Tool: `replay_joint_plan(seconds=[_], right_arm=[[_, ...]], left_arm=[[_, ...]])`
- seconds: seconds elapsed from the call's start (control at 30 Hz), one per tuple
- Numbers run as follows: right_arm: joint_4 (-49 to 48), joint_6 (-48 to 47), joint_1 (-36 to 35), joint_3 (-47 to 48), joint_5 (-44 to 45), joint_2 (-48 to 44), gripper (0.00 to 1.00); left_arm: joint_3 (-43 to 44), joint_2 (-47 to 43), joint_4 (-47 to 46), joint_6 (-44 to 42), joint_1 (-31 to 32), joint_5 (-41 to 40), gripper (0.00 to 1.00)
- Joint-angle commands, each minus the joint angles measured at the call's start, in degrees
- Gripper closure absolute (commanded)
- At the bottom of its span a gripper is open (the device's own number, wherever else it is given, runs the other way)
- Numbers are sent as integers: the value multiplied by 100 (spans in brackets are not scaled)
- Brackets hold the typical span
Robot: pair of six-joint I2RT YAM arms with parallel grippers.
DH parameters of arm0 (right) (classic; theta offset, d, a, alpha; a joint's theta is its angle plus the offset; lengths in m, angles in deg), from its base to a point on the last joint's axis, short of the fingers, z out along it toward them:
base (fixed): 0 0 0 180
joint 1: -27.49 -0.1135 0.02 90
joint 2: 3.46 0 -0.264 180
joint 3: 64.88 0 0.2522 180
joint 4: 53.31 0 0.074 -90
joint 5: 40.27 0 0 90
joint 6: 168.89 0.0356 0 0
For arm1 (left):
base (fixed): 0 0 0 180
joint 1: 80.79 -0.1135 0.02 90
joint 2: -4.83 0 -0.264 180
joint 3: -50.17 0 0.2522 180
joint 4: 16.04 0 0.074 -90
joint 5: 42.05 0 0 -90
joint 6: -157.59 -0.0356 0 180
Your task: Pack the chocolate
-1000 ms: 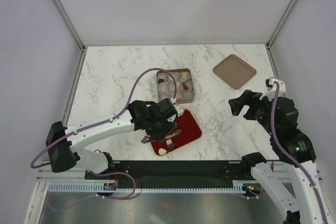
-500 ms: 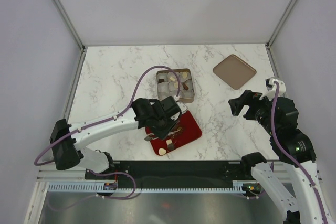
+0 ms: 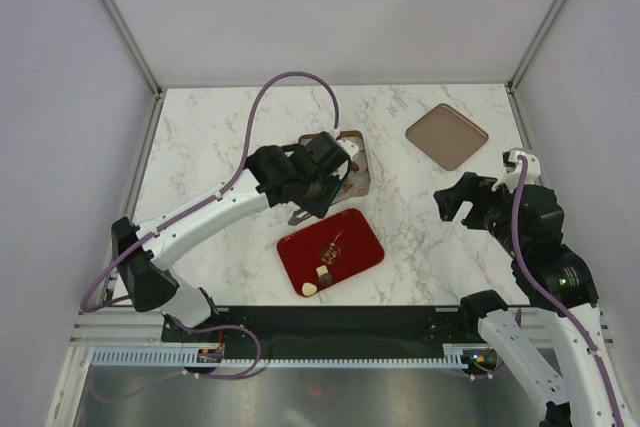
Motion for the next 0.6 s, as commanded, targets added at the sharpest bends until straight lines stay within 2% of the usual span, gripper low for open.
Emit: replay_joint_plan(seconds=[0.0, 0.2, 0.57], right_arm=[[-190, -54, 0, -51, 39, -35, 6], [-234, -11, 0, -69, -40, -79, 6], [-322, 16, 0, -104, -40, -17, 6]], left_arm=[[524, 258, 64, -274, -482, -285, 65], [990, 750, -6, -327, -1238, -250, 65], [1140, 1357, -120, -336, -1757, -312, 64]])
